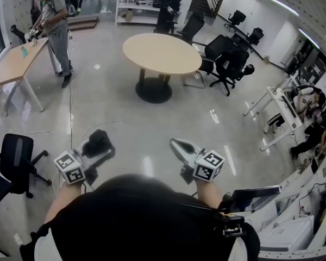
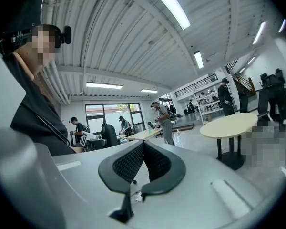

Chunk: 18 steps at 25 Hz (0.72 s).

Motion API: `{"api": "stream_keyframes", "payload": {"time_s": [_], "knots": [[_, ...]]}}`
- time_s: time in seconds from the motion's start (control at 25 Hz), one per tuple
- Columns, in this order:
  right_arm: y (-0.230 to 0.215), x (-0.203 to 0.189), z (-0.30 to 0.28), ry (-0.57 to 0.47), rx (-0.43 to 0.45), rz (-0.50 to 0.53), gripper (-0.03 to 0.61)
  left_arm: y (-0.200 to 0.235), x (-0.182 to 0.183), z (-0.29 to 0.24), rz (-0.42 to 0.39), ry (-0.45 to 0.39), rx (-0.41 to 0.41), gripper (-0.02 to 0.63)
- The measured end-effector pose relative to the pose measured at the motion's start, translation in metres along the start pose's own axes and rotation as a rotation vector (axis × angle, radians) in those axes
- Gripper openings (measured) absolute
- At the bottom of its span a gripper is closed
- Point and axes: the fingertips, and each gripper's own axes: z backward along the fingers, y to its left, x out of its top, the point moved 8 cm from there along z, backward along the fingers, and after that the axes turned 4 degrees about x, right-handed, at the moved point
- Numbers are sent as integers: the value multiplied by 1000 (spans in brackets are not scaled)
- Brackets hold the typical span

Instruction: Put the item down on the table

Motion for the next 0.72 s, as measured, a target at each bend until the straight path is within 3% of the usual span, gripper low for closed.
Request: {"api": "stream_keyframes", "payload": {"time_s": [0.72], "knots": [[-51, -15, 114, -27, -24, -55, 14, -81, -36, -90, -10, 66, -22, 305]]}}
